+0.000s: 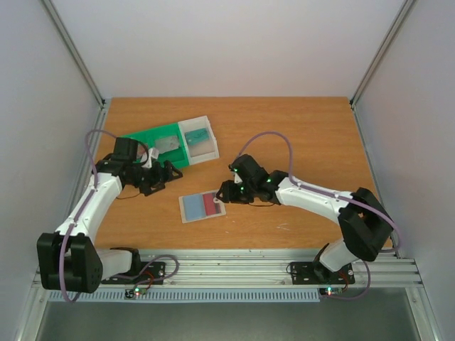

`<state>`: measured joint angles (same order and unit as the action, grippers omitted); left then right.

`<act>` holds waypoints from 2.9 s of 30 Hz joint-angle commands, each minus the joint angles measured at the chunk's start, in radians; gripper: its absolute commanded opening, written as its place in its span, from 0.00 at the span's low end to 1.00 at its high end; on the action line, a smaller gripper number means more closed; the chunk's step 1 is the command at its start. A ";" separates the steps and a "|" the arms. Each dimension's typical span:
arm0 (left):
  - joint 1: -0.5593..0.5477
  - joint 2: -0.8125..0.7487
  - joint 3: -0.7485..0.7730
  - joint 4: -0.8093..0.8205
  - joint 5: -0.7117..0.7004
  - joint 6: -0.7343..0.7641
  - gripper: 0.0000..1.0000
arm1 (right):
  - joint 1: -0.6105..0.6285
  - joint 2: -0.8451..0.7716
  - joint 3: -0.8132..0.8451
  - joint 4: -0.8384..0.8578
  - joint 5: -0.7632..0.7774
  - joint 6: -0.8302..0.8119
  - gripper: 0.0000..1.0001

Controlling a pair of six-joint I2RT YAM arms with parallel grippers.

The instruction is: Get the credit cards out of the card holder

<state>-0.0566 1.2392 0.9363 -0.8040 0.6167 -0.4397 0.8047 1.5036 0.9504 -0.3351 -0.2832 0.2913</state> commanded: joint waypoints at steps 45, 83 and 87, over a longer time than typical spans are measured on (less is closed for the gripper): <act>-0.225 0.225 -0.436 0.841 0.150 -0.394 0.40 | 0.084 0.249 0.069 0.004 0.105 -0.024 0.20; -0.252 0.307 -0.478 0.902 0.130 -0.403 0.04 | 0.088 0.240 -0.019 0.238 0.061 0.121 0.28; -0.251 0.277 -0.465 0.864 0.131 -0.401 0.05 | 0.088 0.236 -0.023 0.201 0.100 0.120 0.28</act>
<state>-0.3035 1.5379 0.4706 0.0643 0.7513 -0.8597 0.8875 1.7721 0.9382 -0.1295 -0.2337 0.3923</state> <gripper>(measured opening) 0.041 0.279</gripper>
